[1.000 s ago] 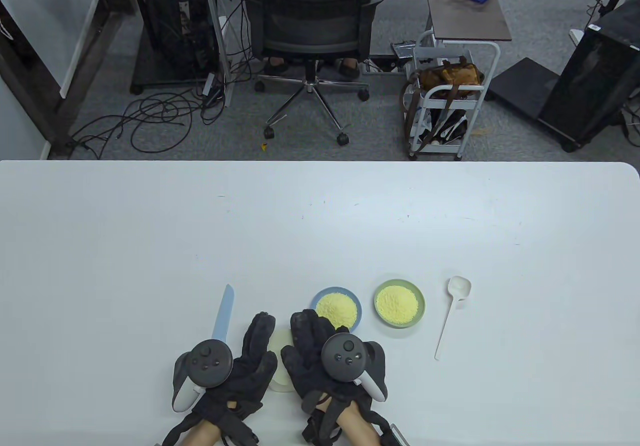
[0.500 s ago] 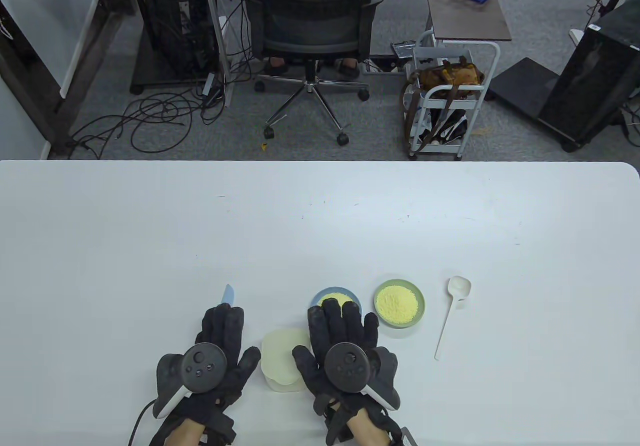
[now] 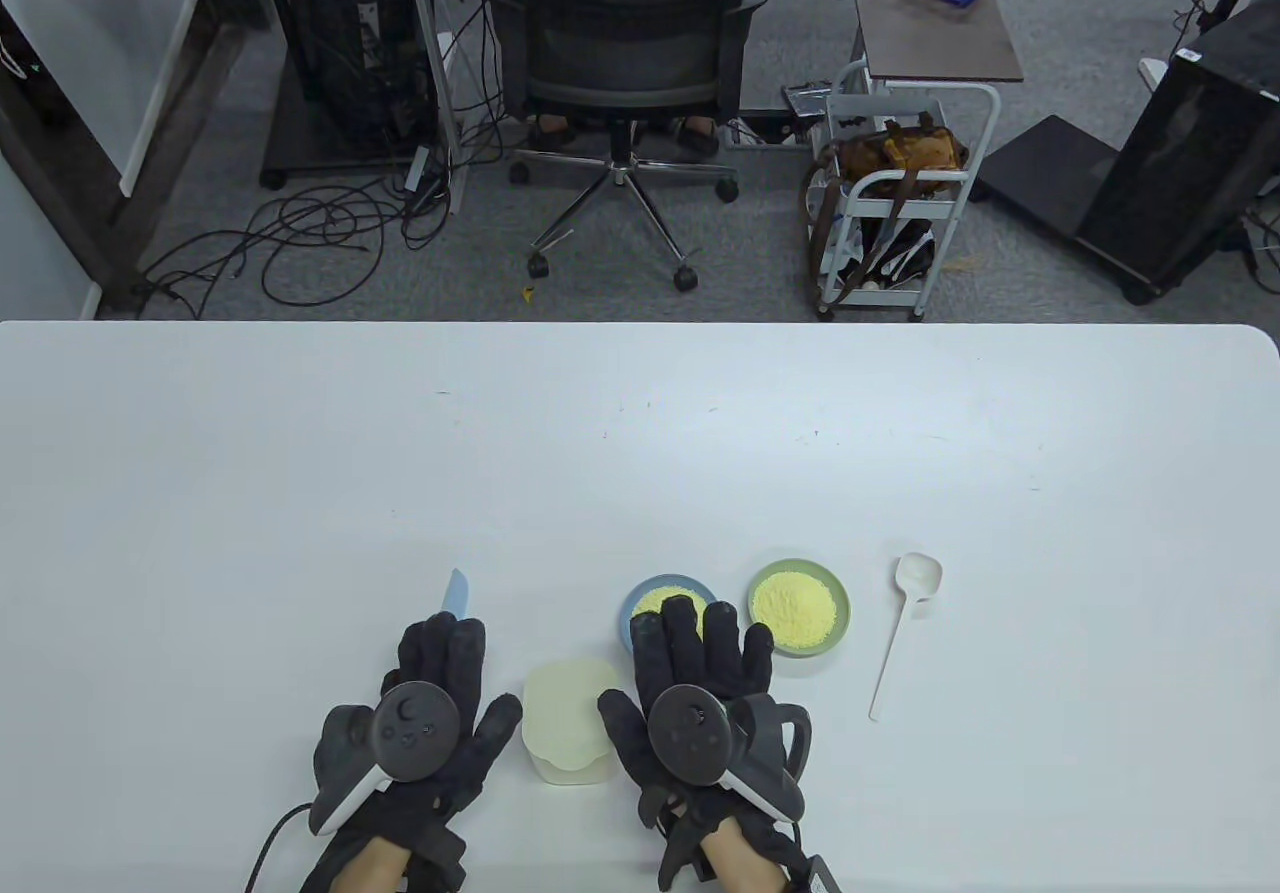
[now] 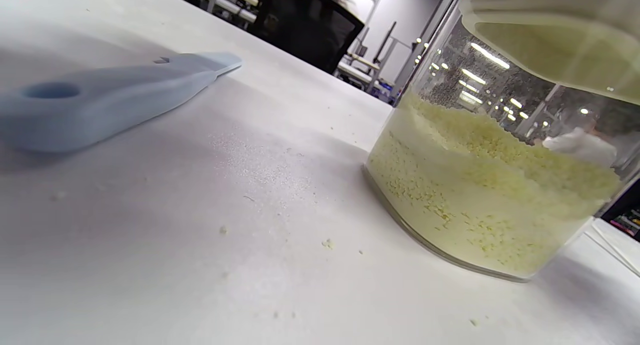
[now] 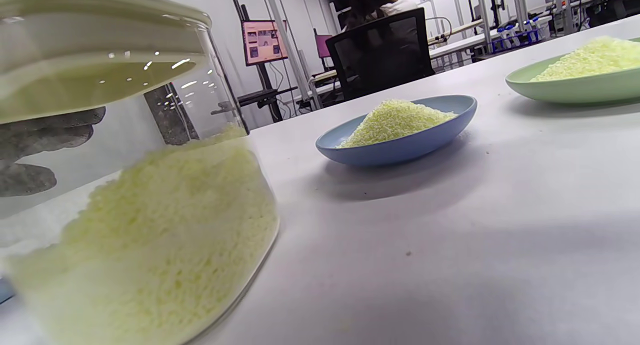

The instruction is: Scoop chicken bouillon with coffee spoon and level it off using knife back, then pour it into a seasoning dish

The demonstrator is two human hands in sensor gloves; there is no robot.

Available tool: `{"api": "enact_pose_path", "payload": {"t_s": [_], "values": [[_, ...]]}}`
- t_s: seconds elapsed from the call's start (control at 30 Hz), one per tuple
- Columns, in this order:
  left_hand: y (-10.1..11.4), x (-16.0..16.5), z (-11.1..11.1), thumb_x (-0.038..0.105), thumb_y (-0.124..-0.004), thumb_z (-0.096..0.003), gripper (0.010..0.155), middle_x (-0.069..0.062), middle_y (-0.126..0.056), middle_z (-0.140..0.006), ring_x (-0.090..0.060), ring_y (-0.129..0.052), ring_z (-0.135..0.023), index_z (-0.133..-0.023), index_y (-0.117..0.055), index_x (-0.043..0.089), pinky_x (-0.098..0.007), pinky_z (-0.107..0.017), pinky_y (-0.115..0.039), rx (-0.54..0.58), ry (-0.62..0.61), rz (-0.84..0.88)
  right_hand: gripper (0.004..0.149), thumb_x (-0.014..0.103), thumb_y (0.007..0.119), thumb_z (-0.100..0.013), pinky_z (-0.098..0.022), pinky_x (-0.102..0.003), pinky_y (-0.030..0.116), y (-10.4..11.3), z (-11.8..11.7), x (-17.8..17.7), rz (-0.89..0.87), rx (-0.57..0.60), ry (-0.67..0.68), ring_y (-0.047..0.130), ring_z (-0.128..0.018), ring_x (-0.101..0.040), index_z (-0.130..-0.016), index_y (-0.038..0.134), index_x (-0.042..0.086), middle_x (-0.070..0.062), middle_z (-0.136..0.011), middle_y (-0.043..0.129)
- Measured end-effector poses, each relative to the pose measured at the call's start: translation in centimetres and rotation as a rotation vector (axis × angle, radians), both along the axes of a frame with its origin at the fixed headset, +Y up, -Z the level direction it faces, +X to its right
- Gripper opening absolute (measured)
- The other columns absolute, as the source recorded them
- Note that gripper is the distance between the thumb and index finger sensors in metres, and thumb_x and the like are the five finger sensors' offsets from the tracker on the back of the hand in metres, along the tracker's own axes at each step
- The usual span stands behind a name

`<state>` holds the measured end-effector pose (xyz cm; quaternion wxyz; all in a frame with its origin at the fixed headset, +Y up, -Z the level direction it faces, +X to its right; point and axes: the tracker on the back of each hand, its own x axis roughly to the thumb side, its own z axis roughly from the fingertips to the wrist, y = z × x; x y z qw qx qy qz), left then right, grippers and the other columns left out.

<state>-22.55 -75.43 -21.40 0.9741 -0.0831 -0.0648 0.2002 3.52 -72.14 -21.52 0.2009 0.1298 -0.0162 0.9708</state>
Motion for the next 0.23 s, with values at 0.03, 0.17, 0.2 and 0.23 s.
{"api": "enact_pose_path", "payload": {"t_s": [0.03, 0.17, 0.2, 0.23], "values": [[-0.01, 0.01, -0.01, 0.073, -0.037, -0.0427, 0.088, -0.014, -0.008, -0.119, -0.039, -0.008, -0.113, -0.110, -0.007, 0.026, -0.063, -0.078, -0.028, -0.001, 0.000, 0.005, 0.073, 0.060, 0.047, -0.045, -0.063, -0.067, -0.012, 0.02, 0.01, -0.05, -0.003, 0.001, 0.005, 0.008, -0.101, -0.048, -0.102, 0.029, 0.019, -0.012, -0.112, 0.013], [-0.11, 0.17, -0.10, 0.073, -0.037, -0.0427, 0.088, -0.012, -0.008, -0.120, -0.039, -0.008, -0.113, -0.110, -0.007, 0.025, -0.063, -0.078, -0.027, -0.007, -0.003, 0.007, 0.072, 0.060, 0.047, -0.045, -0.063, -0.066, -0.012, -0.03, -0.07, -0.16, -0.008, -0.001, 0.014, 0.008, -0.101, -0.048, -0.102, 0.029, 0.019, -0.011, -0.112, 0.012], [-0.11, 0.22, -0.10, 0.073, -0.037, -0.0426, 0.088, -0.012, -0.008, -0.120, -0.039, -0.008, -0.113, -0.110, -0.007, 0.025, -0.063, -0.078, -0.028, -0.004, -0.005, 0.008, 0.072, 0.060, 0.047, -0.045, -0.063, -0.067, -0.012, -0.04, -0.05, -0.15, -0.009, -0.003, 0.015, 0.008, -0.101, -0.048, -0.102, 0.029, 0.019, -0.012, -0.111, 0.013], [-0.12, 0.26, -0.09, 0.073, -0.037, -0.0427, 0.088, -0.012, -0.008, -0.120, -0.039, -0.010, -0.113, -0.110, -0.008, 0.025, -0.063, -0.078, -0.028, -0.001, -0.006, 0.009, 0.072, 0.060, 0.047, -0.045, -0.063, -0.067, -0.012, -0.03, -0.04, -0.12, -0.010, -0.004, 0.015, 0.009, -0.101, -0.048, -0.102, 0.029, 0.019, -0.012, -0.111, 0.013]]}}
